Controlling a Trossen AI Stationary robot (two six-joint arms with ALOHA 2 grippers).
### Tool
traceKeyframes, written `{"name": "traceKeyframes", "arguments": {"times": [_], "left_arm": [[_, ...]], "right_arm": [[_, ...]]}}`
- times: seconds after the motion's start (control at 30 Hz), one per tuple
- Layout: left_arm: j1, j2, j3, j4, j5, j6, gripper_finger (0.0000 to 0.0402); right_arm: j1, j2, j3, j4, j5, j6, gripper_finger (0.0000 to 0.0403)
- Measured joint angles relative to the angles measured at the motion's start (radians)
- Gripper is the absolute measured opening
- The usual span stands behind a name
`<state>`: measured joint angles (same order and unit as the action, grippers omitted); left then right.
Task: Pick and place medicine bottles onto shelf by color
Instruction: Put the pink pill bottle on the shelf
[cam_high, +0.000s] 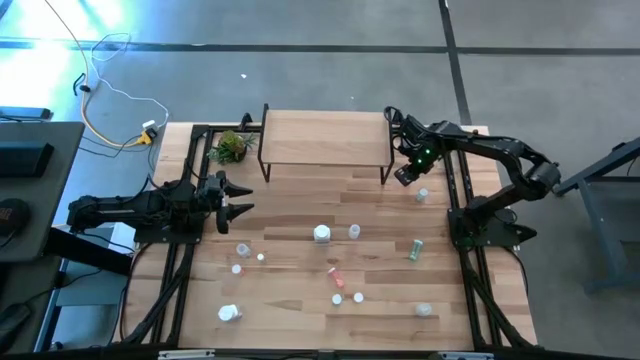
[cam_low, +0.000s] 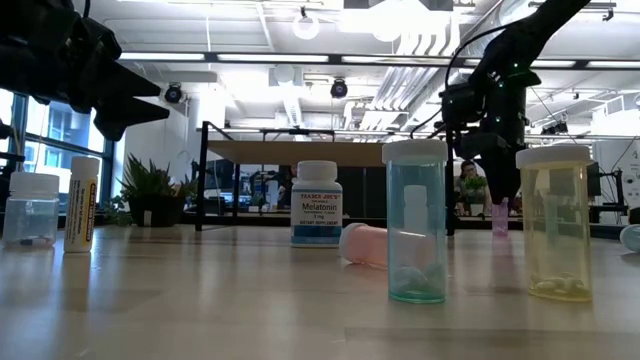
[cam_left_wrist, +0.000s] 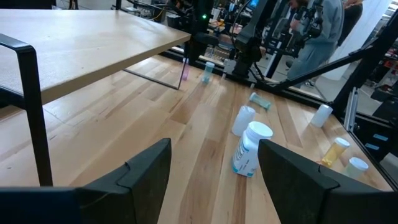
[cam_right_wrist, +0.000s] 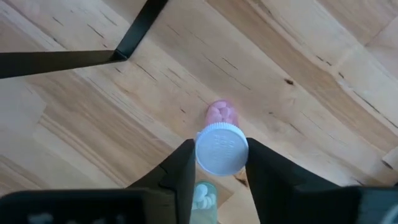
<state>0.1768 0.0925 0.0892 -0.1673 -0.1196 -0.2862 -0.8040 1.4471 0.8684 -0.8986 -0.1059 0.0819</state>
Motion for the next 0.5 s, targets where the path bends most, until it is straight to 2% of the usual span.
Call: {"name": "traceKeyframes", "arguments": {"times": [0.13, 0.5], "left_arm": [[0.000, 0.000, 0.000, 0.000, 0.000, 0.000, 0.0229], [0.000, 0.000, 0.000, 0.000, 0.001, 0.000, 0.0229]], "right_arm": [[0.000, -0.001, 0.001, -0.001, 0.000, 0.019, 0.0091], [0.000, -0.019, 0.001, -0.105, -0.009, 0.079, 0.0090]]}}
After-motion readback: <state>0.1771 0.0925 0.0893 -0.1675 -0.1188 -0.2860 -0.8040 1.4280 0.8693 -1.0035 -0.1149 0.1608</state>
